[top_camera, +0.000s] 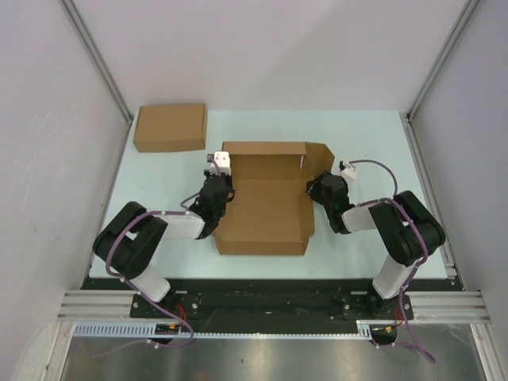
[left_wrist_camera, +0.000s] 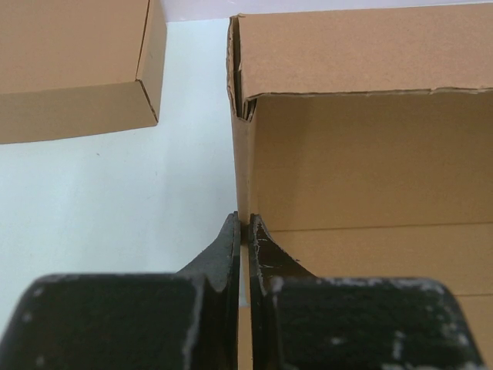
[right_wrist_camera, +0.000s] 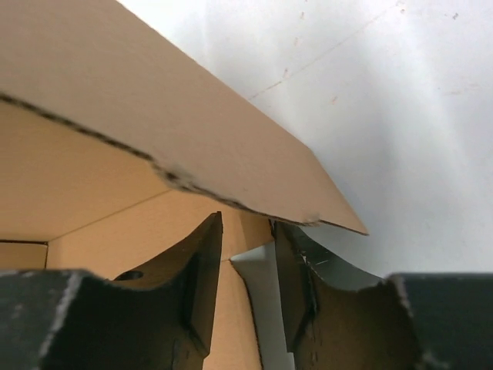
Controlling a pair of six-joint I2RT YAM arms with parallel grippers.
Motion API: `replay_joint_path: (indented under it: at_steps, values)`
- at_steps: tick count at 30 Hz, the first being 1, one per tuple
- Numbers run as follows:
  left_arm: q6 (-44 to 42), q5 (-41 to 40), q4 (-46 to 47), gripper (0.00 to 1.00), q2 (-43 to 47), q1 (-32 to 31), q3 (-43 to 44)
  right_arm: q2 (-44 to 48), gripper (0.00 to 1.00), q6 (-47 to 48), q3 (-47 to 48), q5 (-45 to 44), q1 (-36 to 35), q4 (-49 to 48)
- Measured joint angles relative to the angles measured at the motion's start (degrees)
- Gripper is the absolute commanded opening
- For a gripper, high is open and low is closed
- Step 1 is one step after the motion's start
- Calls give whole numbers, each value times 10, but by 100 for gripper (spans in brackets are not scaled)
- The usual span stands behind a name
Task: Fold the paper box
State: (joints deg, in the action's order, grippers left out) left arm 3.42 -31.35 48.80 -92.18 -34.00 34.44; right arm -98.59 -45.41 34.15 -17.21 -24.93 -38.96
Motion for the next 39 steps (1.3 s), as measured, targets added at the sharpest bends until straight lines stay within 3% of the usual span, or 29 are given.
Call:
replay_joint_path:
  at_steps: [2, 9, 17, 22, 26, 29, 39]
  values:
    - [0, 0, 0, 0, 0, -1, 0, 0, 41, 1, 0, 3, 0, -4]
    - [0, 0, 1, 0, 0, -4, 0, 0, 20, 22, 0, 9, -3, -5]
    - [-5, -1, 4, 0, 0, -8, 0, 0, 15, 56, 3, 7, -37, -26]
    - [-6, -5, 4, 0, 0, -8, 0, -3, 20, 80, 5, -1, -49, -30]
    - [-7, -7, 4, 0, 0, -8, 0, -7, 37, 95, 11, 2, -60, -34]
    - [-8, -11, 4, 0, 0, -9, 0, -10, 42, 100, 13, 1, -72, -37]
    - [-9, -15, 4, 0, 0, -12, 0, -14, 42, 116, 13, 5, -87, -49]
